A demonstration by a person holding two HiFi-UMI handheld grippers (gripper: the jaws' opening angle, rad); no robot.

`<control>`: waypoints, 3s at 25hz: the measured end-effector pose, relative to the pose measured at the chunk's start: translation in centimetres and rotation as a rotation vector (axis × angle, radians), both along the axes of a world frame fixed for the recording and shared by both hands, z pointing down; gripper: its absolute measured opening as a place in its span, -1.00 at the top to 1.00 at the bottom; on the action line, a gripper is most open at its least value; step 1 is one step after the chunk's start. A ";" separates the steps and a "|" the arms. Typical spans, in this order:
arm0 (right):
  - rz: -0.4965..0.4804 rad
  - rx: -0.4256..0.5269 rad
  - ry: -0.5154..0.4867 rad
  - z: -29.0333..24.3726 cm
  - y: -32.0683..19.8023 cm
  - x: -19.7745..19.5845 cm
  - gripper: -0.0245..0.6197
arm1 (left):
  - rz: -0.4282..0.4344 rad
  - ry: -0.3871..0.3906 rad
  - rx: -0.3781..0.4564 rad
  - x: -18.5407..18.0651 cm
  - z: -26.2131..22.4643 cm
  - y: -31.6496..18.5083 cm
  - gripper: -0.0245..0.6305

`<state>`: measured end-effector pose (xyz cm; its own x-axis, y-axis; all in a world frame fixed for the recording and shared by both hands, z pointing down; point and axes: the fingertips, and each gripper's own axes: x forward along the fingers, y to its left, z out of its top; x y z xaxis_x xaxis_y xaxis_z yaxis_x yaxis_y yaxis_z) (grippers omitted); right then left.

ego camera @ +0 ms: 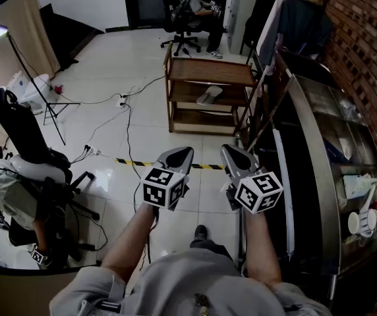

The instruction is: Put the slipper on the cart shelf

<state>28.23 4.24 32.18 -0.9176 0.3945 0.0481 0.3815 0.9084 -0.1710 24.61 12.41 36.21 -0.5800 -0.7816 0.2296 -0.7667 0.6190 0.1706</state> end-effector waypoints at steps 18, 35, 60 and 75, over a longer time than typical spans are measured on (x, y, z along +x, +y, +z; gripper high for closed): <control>-0.035 -0.041 0.011 1.0 -9.7 -14.7 0.92 | -0.052 -0.006 0.011 -14.6 -0.5 -9.4 0.90; 0.055 0.015 0.117 5.5 -11.3 -36.2 0.92 | 0.042 0.056 0.015 -36.8 3.9 -11.4 0.90; 0.127 0.059 0.361 22.1 -18.6 -60.7 0.92 | 0.056 0.176 -0.073 -59.5 17.3 -18.0 0.90; 0.261 0.076 0.612 46.1 -23.6 -70.3 0.48 | 0.076 0.305 -0.173 -65.5 34.5 -20.5 0.90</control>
